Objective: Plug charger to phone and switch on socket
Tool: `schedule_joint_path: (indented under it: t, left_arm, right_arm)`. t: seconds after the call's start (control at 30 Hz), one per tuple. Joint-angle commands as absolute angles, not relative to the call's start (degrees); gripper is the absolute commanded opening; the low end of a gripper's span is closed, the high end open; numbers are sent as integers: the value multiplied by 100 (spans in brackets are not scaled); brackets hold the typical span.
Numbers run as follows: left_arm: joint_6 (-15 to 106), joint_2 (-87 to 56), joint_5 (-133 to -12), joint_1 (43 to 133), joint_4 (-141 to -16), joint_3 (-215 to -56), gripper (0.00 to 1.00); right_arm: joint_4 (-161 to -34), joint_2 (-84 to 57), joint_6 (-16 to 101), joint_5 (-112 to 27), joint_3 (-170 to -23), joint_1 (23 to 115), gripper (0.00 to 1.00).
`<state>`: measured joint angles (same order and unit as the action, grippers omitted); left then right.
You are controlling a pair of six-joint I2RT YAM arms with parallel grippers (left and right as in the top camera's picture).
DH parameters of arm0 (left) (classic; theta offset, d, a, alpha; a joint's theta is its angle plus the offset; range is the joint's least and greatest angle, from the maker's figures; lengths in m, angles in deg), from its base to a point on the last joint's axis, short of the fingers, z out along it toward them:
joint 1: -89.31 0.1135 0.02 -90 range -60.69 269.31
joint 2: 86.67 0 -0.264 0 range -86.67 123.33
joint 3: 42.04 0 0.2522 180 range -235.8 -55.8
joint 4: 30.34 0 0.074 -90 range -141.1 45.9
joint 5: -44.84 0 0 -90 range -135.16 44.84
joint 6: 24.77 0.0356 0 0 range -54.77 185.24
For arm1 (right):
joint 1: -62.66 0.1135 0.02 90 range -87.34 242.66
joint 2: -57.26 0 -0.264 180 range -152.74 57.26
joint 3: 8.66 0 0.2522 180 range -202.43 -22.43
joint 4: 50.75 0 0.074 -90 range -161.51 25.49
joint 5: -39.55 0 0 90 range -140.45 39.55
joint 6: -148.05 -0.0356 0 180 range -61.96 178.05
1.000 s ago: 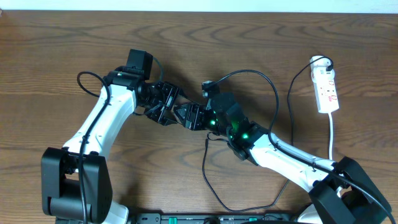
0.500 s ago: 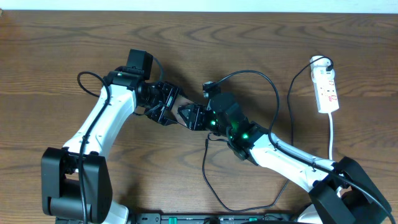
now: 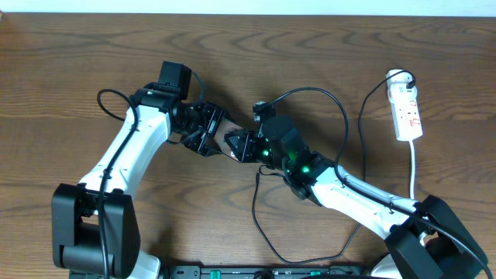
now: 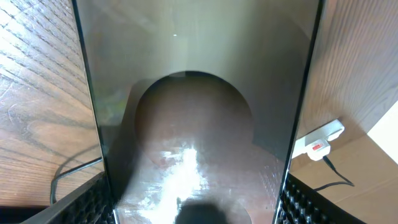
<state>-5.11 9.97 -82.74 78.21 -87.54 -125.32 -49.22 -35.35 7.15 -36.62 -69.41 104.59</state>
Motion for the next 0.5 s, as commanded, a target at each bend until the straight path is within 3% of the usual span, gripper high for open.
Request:
schedule_joint_path:
  t: [0.0, 0.47]
  left_arm:
    - [-535, 857, -8477, 7775, -8747, -12729, 7]
    - [-535, 857, -8473, 7775, -8747, -12729, 7]
  right_arm:
    - [-4916, -3577, 728, -3702, -7041, 10509, 20]
    - [-4933, -3577, 728, -3704, -7041, 10509, 10]
